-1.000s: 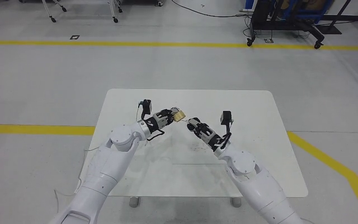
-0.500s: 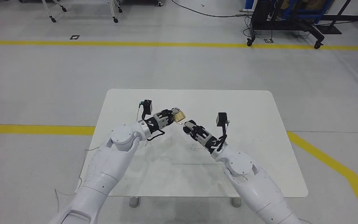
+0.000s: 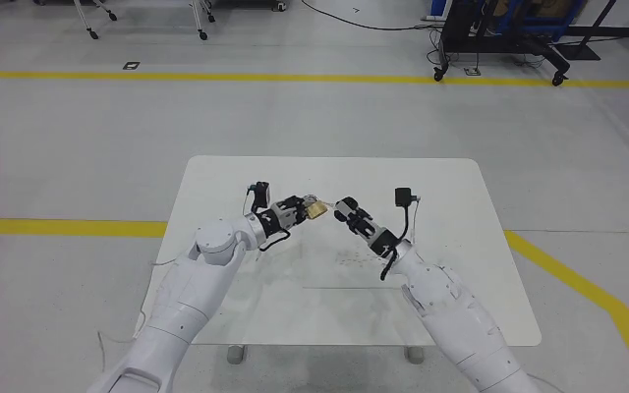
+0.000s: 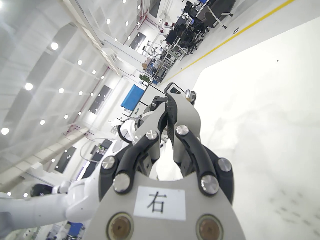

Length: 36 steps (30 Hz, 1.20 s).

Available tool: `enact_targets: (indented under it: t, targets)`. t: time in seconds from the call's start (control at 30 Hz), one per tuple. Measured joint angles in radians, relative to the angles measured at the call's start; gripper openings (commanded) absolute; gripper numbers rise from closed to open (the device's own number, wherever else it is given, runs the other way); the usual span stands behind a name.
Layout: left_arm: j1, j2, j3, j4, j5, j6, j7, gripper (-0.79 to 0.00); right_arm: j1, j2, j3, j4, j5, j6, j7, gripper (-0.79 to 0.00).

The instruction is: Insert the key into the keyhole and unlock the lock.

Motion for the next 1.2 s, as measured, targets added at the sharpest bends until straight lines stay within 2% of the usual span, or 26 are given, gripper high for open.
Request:
enact_targets:
  t: [0.13, 0.43, 0.8, 0.87, 1.1, 1.2]
  targets:
    - [-0.007, -0.003, 0.003, 0.008, -0.017, 0.029, -0.002, -0.785, 0.004, 0.000, -0.001, 0.015, -0.062, -0.034, -0.012, -0.785]
    - [-0.013, -0.007, 0.006, 0.022, -0.038, 0.041, -0.013, -0.785, 0.011, -0.002, -0.002, 0.040, -0.121, -0.020, -0.033, -0.785]
    - [-0.013, -0.008, 0.000, 0.026, -0.035, 0.035, 0.005, -0.785, 0.003, -0.003, -0.009, 0.043, -0.130, -0.013, 0.021, -0.785]
    - [-0.012, -0.008, -0.001, 0.024, -0.033, 0.033, 0.008, -0.785, -0.003, -0.004, -0.009, 0.039, -0.098, -0.022, 0.034, -0.785]
    - [-0.002, -0.006, -0.016, 0.004, -0.013, -0.030, 0.043, -0.785, -0.031, -0.011, 0.015, 0.048, 0.241, -0.055, 0.105, -0.785]
    - [0.004, -0.005, -0.020, -0.004, -0.011, -0.040, 0.049, -0.785, -0.040, -0.011, 0.020, 0.052, 0.329, -0.037, 0.147, -0.785]
